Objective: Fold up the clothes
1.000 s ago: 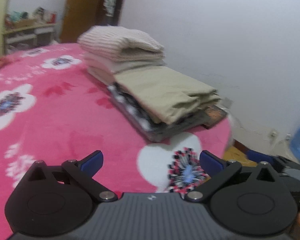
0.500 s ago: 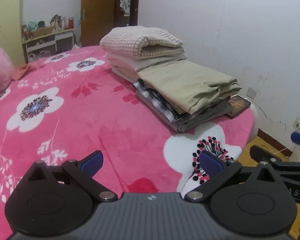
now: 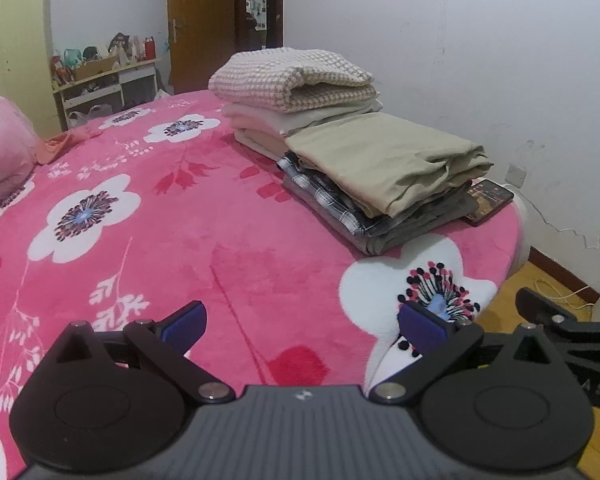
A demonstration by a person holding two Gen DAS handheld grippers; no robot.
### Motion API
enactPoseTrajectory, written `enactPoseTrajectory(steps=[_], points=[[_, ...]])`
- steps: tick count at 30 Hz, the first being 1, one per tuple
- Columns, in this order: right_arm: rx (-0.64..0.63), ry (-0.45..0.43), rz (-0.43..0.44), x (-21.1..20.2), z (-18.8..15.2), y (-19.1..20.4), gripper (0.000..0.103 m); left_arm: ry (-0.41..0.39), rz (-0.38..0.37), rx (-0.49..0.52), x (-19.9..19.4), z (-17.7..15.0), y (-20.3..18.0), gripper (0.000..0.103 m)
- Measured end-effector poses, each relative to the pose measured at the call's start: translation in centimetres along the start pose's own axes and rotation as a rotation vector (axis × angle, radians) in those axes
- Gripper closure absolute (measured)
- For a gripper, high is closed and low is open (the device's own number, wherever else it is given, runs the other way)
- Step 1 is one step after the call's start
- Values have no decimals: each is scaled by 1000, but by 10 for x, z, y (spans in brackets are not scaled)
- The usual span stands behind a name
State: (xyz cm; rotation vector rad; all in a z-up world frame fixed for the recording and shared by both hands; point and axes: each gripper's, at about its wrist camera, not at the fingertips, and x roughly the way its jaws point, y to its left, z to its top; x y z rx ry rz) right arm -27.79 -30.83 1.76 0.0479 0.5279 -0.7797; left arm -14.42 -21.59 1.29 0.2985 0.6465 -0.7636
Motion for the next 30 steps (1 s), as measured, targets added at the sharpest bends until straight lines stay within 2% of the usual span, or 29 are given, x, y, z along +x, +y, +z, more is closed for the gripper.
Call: enactPoseTrajectory(steps=[7,15,23,30], points=[[41,23,21,3,-2,-6,1,-9,15,24,-2,-1,-2,0],[75,113,52,8,4,-12,1,-67,-18,1,-12,-2,-5,0],[39,97,2,3,7,-14,1,-127,-52,-24,-23,-4,-8,0],[36,108,-8,5,5,-14,1,-66,-37,-4,-13,-8,-11,0]])
